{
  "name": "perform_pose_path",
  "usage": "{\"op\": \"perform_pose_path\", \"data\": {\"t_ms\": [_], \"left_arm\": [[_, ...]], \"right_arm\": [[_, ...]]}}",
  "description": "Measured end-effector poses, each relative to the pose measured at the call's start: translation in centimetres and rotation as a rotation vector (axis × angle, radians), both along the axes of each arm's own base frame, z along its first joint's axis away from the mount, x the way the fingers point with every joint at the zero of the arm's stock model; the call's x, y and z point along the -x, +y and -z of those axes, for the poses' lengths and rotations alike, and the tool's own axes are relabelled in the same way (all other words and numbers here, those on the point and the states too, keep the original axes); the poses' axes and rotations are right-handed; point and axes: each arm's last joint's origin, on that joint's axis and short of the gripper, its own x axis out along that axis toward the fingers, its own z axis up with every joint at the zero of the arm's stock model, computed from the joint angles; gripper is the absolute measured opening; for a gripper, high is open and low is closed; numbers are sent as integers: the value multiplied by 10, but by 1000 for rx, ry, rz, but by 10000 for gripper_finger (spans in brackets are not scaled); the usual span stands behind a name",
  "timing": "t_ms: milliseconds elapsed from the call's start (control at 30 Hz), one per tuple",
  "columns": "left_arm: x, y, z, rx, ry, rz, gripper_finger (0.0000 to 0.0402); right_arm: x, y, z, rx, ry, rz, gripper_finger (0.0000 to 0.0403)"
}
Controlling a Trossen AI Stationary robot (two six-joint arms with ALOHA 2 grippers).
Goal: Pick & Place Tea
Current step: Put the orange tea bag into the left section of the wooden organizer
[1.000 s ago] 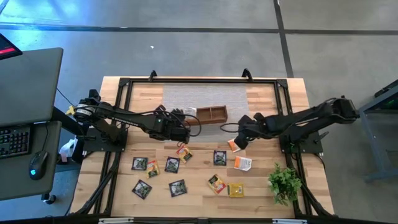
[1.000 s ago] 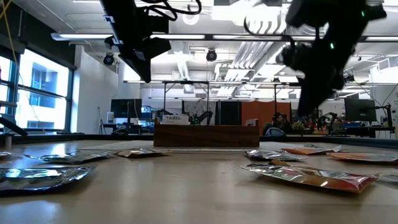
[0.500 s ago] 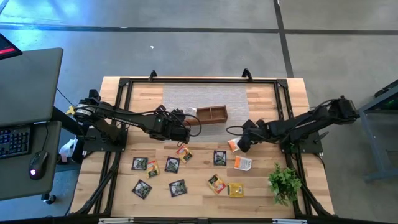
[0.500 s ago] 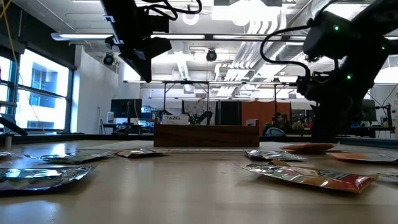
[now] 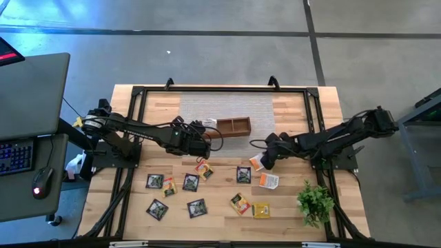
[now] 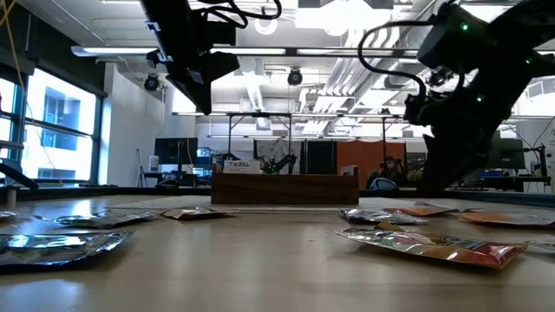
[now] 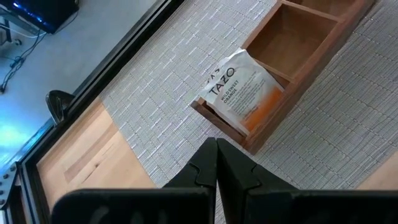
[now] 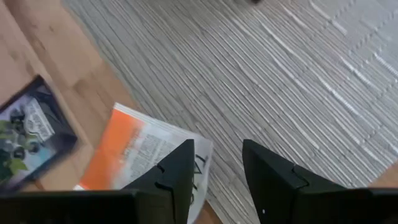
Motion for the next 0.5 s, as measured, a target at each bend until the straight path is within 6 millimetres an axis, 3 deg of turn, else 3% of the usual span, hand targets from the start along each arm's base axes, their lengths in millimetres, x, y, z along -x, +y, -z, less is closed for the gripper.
{"op": "perform_pose_path", "data": {"t_ms": [500], "left_arm": [[0, 0, 0, 0, 0, 0, 0]], "right_arm": [[9, 1, 14, -69, -15, 14, 118]]}}
